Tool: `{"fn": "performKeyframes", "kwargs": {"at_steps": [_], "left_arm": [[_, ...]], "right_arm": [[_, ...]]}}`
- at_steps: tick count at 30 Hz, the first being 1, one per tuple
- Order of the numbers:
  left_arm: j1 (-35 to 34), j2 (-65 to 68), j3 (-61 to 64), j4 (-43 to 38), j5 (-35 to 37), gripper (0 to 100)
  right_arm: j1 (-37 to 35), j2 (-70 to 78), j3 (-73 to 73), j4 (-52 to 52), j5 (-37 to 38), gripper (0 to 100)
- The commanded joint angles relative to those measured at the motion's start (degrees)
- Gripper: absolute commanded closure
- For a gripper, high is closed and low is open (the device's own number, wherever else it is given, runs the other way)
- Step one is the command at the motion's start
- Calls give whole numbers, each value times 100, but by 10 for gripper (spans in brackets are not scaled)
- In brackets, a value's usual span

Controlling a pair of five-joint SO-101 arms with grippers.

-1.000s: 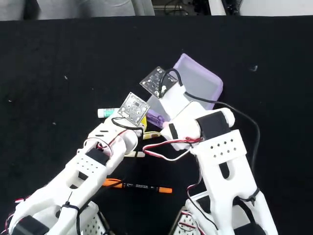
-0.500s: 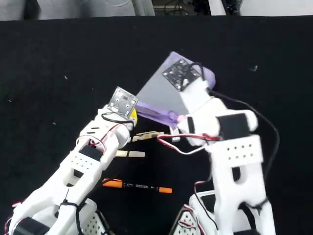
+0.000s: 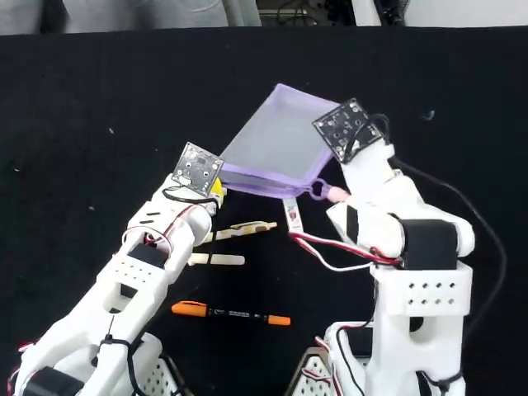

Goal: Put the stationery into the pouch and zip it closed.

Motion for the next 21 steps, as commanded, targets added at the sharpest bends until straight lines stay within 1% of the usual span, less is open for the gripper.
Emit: {"fn": "performKeyframes", "kwargs": {"at_steps": [1,14,17,19,21], "left_arm": [[-163,-62,-224,-88,-70,972],[-92,-62,-224,-88,0,971],[-92,-62,-224,-88,404,970],[-92,-62,-224,-88,536,968],[-40,-26,-224,-88,536,927]], "right_arm": [[202,-171,-400,62,35,987],[211,-171,-391,62,35,987],[211,-171,-391,62,35,987],[211,-171,-391,62,35,987],[202,-171,-391,62,35,987]]}}
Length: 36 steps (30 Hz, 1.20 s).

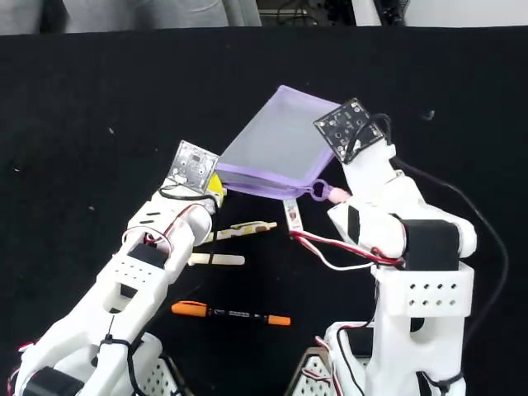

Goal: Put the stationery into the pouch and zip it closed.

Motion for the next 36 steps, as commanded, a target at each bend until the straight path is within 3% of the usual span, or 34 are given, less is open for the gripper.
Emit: {"fn": "performKeyframes", "kwargs": {"at_steps": [1,5,17,22,36], "left_arm": [[-4,-9,-215,-88,123,886],[145,0,-163,-62,141,753],[154,9,-224,-114,149,770],[426,105,-57,-721,123,769],[400,2180,-1552,-800,114,770]], "right_arm": [[167,-171,-365,18,35,987],[158,-171,-374,18,35,987],[158,-171,-374,9,35,987],[149,-171,-374,9,35,987],[149,-171,-374,-26,44,987]]}}
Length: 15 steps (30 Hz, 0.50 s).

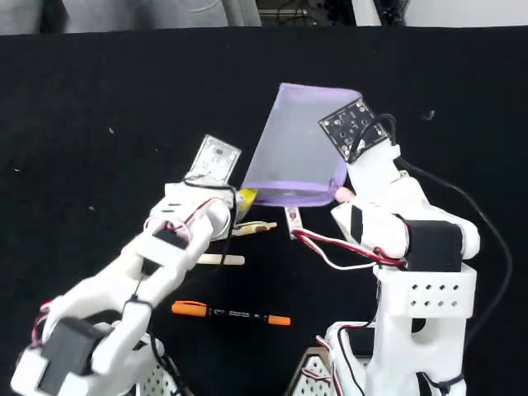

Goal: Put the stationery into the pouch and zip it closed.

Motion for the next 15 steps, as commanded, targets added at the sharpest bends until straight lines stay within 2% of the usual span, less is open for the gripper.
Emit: {"fn": "performKeyframes", "kwargs": {"at_steps": [1,5,10,15], "left_arm": [[-13,229,-708,-132,70,772],[110,246,-945,-132,88,773],[119,299,-1305,-132,712,773],[286,413,-1490,-141,853,770]], "right_arm": [[62,-171,-365,-26,44,987],[62,-171,-365,-26,44,987],[62,-171,-365,-26,44,987],[62,-171,-365,-26,44,987]]}}
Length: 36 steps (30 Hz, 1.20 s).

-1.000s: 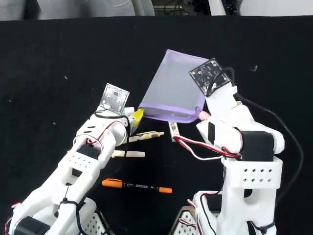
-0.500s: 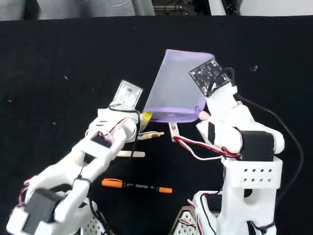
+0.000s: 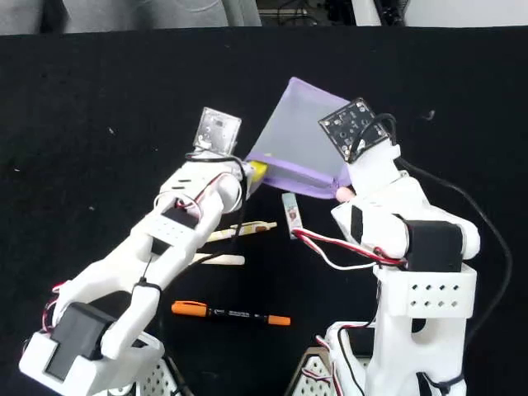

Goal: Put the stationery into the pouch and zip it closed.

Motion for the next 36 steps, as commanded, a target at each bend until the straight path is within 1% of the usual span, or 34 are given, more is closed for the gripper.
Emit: {"fn": "performKeyframes", "kwargs": {"at_steps": [1,9,13,16,19,20,21,23,27,29,31,34,36], "left_arm": [[242,97,-488,-141,114,770],[259,1433,-1490,-141,114,773],[189,1864,-1930,-123,88,774],[180,1899,-2018,-114,70,839],[189,1890,-2009,-105,70,971],[180,1890,-2000,-105,70,973],[171,1881,-2000,-105,70,954],[127,1881,-2000,-97,70,973],[22,1776,-1991,-88,70,973],[-31,1503,-1868,132,70,973],[-31,1090,-1763,563,70,973],[-31,422,-1701,1371,70,973],[-31,70,-1710,1802,70,973]], "right_arm": [[62,-171,-365,-26,44,987],[88,-207,-347,-26,44,987],[70,-207,-347,-26,44,987],[97,-207,-347,-26,44,987],[97,-180,-338,-26,35,985],[88,-171,-338,-35,9,984],[79,-171,-330,-35,0,983],[79,-171,-330,-35,-9,983],[70,-171,-330,-79,-18,982],[70,-163,-330,-141,-18,982],[70,-163,-321,-141,-26,966],[70,-163,-277,-132,-255,868],[62,-171,-180,-185,-281,794]]}}
